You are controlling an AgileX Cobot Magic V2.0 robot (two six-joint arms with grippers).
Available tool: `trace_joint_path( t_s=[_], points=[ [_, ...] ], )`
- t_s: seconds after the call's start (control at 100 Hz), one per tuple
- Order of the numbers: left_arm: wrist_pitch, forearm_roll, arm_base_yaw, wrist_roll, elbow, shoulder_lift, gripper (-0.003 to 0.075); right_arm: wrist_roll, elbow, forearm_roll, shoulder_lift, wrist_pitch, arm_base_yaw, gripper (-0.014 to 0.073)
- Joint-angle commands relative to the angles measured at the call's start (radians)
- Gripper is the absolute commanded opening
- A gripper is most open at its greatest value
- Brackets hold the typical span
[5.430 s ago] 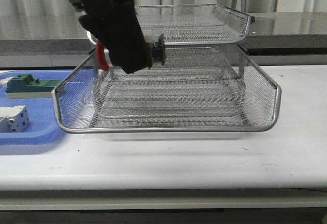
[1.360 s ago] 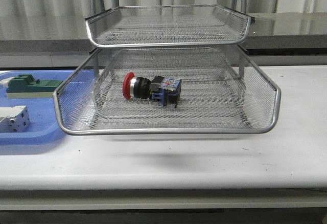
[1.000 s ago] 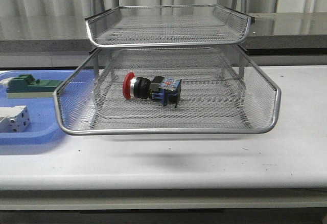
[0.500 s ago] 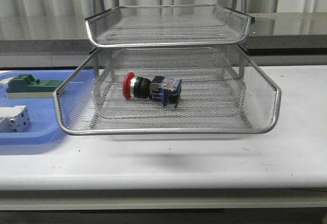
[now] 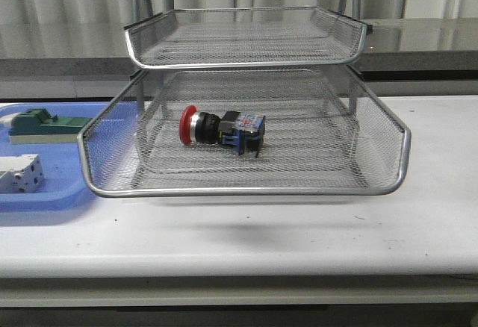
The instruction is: Place button on rack with both arms
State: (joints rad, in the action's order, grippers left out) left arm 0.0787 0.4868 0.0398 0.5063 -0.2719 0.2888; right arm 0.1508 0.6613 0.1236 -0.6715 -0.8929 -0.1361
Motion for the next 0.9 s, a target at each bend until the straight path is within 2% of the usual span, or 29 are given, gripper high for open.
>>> trace_joint_path(
  t_s=[0.0,0.11,0.24,0.59,0.89],
  points=[
    [-0.079,0.013,-0.003,-0.010,-0.029,0.005,-0.0020,-0.053,0.036,0.078,-0.071,0.081,0.001,-0.0067],
    [-0.079,0.013,-0.003,-0.010,-0.029,0.005,-0.0020,-0.159,0.036,0.185,-0.159,0.115,-0.007,-0.0067],
    [-0.079,0.013,-0.003,-0.010,-0.029,0.005,-0.0020,-0.224,0.036,0.261,-0.257,0.151,-0.055,-0.0067],
    [-0.079,0.013,-0.003,-0.010,-0.029,0.005,-0.0020,-0.223,0.036,0.295,-0.460,0.309,-0.321,-0.0064],
    [-0.079,0.013,-0.003,-0.010,-0.029,0.005,-0.0020,-0.223,0.036,0.328,-0.581,0.479,-0.500,-0.0057]
  ],
)
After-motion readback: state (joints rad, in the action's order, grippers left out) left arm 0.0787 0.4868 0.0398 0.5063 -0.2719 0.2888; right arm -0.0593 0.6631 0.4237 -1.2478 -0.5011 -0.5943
